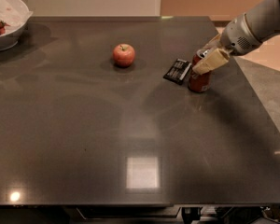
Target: Move coke can near rxbar chocolate
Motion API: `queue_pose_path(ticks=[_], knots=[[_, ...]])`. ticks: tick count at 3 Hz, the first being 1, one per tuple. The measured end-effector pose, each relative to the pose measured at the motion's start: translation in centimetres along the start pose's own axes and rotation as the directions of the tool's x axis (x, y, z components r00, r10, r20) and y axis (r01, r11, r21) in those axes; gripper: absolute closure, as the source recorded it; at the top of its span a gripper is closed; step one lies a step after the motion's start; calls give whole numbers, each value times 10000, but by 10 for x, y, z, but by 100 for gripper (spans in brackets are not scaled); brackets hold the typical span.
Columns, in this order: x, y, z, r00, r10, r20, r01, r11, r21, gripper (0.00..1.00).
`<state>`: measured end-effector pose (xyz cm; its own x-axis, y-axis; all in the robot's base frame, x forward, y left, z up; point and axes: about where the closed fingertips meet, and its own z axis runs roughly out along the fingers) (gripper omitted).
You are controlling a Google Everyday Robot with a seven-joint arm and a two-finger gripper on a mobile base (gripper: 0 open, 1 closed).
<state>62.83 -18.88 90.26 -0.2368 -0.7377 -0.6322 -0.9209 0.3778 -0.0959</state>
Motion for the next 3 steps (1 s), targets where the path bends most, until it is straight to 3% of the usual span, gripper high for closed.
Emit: queue_pose_path(ticks=[1, 3], knots=[[1, -15, 3, 9998, 166, 118, -167, 9998, 49, 62], [-1, -16, 6, 9997, 152, 167, -152, 9999, 5, 15]])
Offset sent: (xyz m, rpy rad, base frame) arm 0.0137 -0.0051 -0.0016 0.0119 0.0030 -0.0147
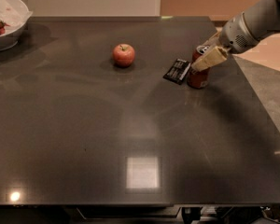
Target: Move coke can near rxbar chocolate
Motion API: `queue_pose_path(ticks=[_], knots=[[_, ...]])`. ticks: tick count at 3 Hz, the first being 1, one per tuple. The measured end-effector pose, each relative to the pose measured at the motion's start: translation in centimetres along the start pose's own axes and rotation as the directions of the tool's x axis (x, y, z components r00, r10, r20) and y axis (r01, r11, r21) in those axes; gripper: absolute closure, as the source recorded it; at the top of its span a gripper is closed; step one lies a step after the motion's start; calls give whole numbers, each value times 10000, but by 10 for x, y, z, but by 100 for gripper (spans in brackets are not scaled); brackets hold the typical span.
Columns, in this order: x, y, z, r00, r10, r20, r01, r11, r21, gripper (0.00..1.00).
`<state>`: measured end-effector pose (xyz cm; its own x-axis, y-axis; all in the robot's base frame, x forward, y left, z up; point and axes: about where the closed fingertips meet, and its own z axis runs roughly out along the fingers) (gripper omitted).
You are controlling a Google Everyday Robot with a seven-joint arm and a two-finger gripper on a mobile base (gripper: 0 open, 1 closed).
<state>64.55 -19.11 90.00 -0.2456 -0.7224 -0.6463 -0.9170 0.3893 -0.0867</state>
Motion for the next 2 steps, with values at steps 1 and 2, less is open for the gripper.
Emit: queue_pose_path(ticks=[1, 2], knots=[[0, 0, 3, 10000, -3, -2, 3, 10000, -50, 0], [0, 0, 3, 10000, -3, -2, 3, 10000, -51, 0]])
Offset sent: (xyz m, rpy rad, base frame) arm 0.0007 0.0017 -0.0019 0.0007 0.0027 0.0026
